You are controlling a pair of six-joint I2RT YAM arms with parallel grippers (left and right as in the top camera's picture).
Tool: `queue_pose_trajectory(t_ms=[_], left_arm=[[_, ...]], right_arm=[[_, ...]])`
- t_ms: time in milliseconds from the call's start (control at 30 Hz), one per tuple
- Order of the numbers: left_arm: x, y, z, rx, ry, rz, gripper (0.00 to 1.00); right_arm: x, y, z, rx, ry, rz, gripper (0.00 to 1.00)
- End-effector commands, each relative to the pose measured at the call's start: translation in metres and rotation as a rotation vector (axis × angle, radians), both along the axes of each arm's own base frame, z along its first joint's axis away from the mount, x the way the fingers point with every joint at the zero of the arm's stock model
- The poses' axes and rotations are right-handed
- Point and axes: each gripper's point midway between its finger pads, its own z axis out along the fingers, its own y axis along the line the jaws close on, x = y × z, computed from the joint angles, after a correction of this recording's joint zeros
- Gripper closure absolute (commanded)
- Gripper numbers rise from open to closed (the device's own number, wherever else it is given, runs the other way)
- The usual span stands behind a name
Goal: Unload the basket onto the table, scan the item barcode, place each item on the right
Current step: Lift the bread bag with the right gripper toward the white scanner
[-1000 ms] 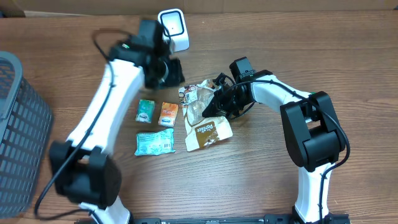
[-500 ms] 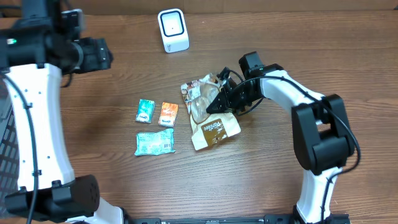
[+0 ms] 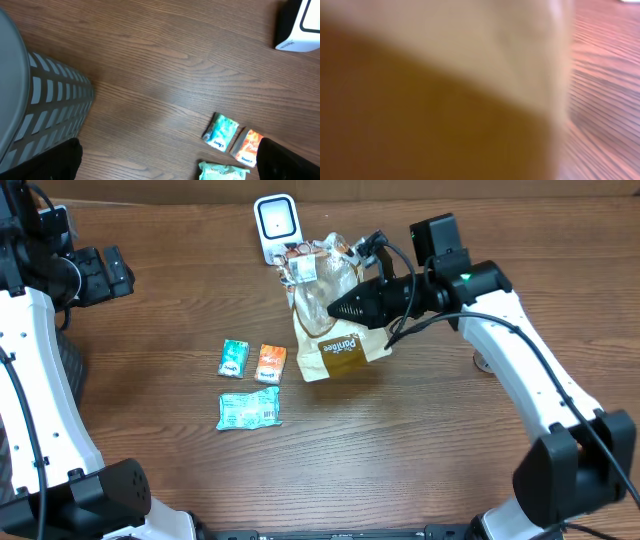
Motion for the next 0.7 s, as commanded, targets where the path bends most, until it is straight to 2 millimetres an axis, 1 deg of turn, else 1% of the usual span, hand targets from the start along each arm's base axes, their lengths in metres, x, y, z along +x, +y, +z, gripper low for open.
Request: queue_pose_trajectory(t_ms=[0,67,167,400,500,600,667], left_arm=[[0.0,0.001,0.004,0.02,-0.005,-0.02,0.0],[0.0,0.001,0.004,0.02,-0.005,-0.02,0.0],[0.0,0.001,0.004,0.02,-0.005,-0.02,0.0],[0.0,0.001,0.004,0.02,-0.005,-0.02,0.0],[0.0,0.001,0.004,0.02,-0.005,-0.02,0.0],[0.0,0.001,0.004,0.02,-0.005,-0.02,0.0],[0.0,0.001,0.004,0.02,-0.005,-0.02,0.0]], right_arm=[[-0.029,0.009,0.064,0.192,-0.031,0.121,0.96],[-0.037,0.01,0.076,0.228,-0.005,0.135,0.96],[-0.043,0.008,0.086,0.259,-0.003,0.154,0.96],[-0.041,0.005,0.088,0.262,0.023,0.135,0.96],[-0.034,0.006,0.088,0.25,0.04,0.1,0.96],[-0.017,0.003,0.077,0.183,0.069,-0.014,0.96],[-0.01,0.002,0.074,0.156,0.063,-0.054,0.96]])
